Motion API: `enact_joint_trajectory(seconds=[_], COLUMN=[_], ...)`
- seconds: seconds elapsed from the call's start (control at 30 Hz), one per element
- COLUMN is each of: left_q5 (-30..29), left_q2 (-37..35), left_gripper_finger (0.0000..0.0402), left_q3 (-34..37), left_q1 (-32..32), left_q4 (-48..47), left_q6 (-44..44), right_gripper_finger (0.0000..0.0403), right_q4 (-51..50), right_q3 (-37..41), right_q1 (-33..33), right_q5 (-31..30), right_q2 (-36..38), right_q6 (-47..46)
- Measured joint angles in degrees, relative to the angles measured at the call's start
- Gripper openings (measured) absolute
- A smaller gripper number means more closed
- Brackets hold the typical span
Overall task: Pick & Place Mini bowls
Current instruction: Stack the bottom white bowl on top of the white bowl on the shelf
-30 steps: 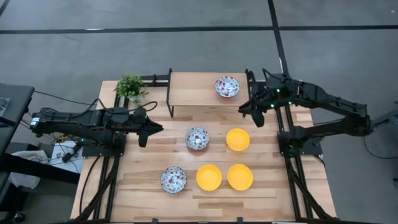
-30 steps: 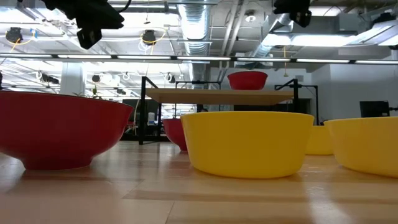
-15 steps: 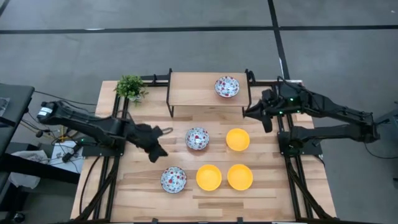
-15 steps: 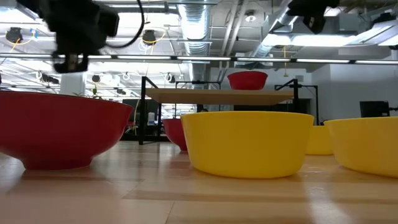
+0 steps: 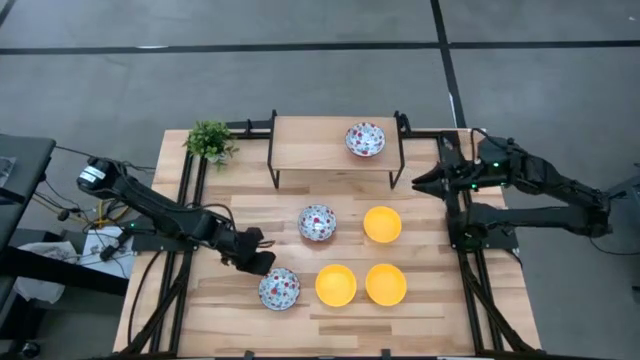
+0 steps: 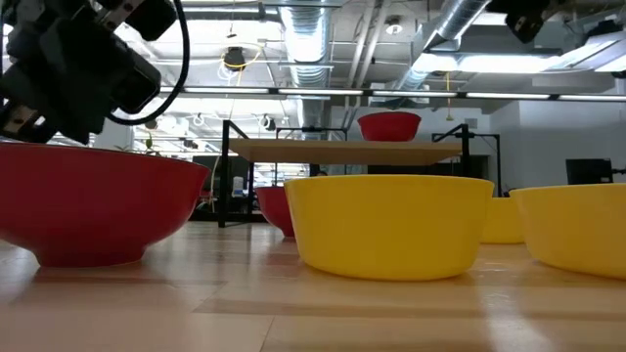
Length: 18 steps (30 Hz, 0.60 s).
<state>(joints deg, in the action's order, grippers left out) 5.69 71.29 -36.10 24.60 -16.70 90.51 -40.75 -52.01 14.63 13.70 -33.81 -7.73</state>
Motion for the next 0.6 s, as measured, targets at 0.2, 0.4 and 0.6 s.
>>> enact_joint_trajectory(seconds=[0.2,0.4,0.6], left_q5=[-4.3,-5.7,-5.7], left_q2=[1.4,2.2,2.3], left_gripper_finger=[0.0061,0.0061,0.0061], left_q3=[-0.2,-2.0,-2.3], left_q1=[1.2,1.2,1.2], left_q4=[3.1,3.1,3.3], left_q6=[1.9,1.9,3.2], right_gripper_finger=[0.0064,0.0064,0.0064], right_q4=[-4.1,-0.9,4.9], right_q3=[0.0,5.2,13.7], right_q1=[0.0,0.0,0.0], right_q5=[0.0,0.5,0.5], right_q2=[4.9,11.3,16.9], right_q6=[-0.2,-3.9,-8.8])
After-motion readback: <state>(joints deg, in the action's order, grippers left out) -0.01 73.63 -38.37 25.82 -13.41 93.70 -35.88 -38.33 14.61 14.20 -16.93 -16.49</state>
